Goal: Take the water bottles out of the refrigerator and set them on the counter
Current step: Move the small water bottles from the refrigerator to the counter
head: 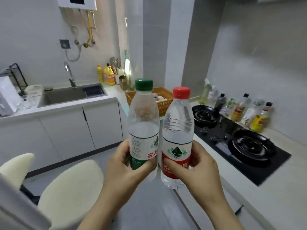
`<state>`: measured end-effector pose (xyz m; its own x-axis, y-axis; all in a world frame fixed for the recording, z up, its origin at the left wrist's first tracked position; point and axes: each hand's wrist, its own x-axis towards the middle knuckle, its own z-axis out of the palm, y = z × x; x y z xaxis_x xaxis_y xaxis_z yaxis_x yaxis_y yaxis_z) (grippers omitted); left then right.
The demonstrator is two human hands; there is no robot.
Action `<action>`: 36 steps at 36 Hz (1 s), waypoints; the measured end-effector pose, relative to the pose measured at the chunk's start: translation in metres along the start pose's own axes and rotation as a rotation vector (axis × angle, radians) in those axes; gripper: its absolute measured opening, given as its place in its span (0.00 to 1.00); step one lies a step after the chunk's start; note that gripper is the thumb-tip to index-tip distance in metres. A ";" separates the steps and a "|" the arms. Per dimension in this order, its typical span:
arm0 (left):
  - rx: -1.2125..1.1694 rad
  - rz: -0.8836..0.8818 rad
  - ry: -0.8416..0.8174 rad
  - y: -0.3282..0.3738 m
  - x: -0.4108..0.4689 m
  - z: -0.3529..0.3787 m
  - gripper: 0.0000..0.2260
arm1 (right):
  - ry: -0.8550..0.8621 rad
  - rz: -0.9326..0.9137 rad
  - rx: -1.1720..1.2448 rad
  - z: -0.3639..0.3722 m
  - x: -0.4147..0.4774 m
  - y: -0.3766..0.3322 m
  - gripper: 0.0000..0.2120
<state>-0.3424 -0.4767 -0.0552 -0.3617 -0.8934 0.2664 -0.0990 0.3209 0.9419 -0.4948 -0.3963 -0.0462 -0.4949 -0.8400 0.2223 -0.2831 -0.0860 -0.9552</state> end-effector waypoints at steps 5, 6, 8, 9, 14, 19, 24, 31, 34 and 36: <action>-0.071 0.037 -0.164 0.004 0.022 0.044 0.23 | 0.123 0.037 -0.029 -0.039 0.002 0.009 0.21; -0.078 0.044 -0.183 0.006 0.026 0.054 0.24 | 0.147 0.043 -0.036 -0.048 0.003 0.012 0.22; -0.073 0.060 -0.227 0.006 0.032 0.075 0.23 | 0.201 0.045 -0.067 -0.067 0.004 0.018 0.22; -0.064 0.067 -0.246 0.006 0.036 0.086 0.22 | 0.223 0.043 -0.089 -0.078 0.005 0.021 0.21; -0.059 0.085 -0.336 0.011 0.055 0.143 0.22 | 0.346 0.054 -0.156 -0.129 0.012 0.034 0.20; -0.082 0.117 -0.422 0.019 0.069 0.203 0.20 | 0.436 0.089 -0.177 -0.180 0.018 0.047 0.20; -0.115 0.143 -0.510 0.026 0.077 0.259 0.21 | 0.528 0.122 -0.212 -0.225 0.019 0.059 0.19; -0.153 0.155 -0.653 0.032 0.093 0.328 0.22 | 0.678 0.192 -0.237 -0.272 0.019 0.080 0.21; -0.151 0.173 -0.712 0.032 0.102 0.357 0.21 | 0.750 0.219 -0.247 -0.290 0.022 0.091 0.21; -0.147 0.192 -0.763 0.033 0.107 0.375 0.21 | 0.800 0.239 -0.251 -0.302 0.024 0.098 0.21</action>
<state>-0.7325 -0.4439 -0.0723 -0.8996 -0.3484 0.2633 0.1331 0.3554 0.9252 -0.7826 -0.2635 -0.0757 -0.9659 -0.1843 0.1817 -0.2240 0.2442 -0.9435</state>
